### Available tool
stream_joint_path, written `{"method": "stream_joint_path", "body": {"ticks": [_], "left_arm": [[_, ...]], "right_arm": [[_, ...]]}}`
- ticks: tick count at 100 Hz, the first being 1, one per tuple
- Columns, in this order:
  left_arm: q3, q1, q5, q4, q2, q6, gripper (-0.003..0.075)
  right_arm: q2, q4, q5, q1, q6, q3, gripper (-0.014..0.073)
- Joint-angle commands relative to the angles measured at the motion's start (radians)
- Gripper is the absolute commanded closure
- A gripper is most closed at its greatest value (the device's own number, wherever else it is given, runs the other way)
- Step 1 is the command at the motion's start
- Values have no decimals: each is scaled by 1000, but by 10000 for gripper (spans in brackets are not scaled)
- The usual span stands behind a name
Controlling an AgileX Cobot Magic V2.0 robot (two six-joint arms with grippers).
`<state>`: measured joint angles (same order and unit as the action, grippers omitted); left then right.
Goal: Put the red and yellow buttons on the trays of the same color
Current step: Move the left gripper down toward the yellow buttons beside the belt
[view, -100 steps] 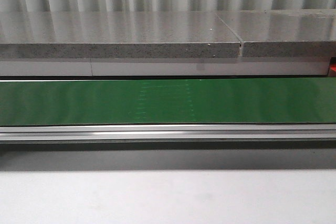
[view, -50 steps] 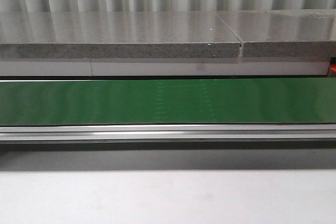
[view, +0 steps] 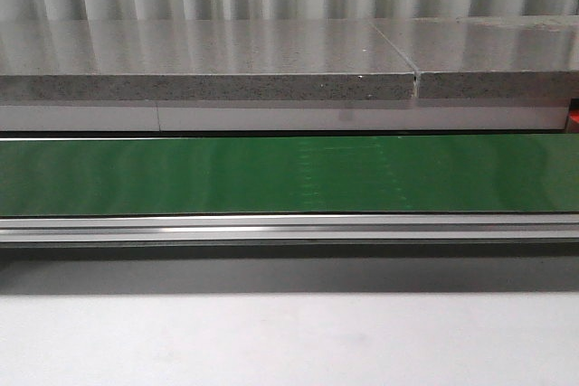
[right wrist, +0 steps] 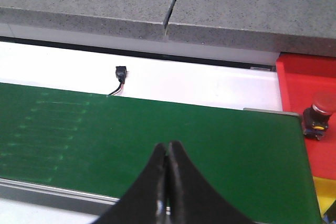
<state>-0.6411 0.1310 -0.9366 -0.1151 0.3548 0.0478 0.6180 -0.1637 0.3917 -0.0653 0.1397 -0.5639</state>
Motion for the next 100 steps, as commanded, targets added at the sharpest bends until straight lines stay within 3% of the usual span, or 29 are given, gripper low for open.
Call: {"method": "stream_joint_path", "body": {"ticks": [1, 32, 71, 100], "left_arm": [[-26, 6, 62, -13, 10, 2, 741], [-26, 6, 62, -13, 10, 2, 741], [-26, 6, 196, 6, 12, -3, 741], [-44, 6, 227, 6, 185, -10, 741]], "right_arm": [[-2, 0, -64, -1, 8, -27, 661], [-2, 0, -64, -1, 8, -27, 661], [-2, 0, -64, -1, 8, -27, 661], [-2, 0, -64, -1, 8, -27, 661]]}}
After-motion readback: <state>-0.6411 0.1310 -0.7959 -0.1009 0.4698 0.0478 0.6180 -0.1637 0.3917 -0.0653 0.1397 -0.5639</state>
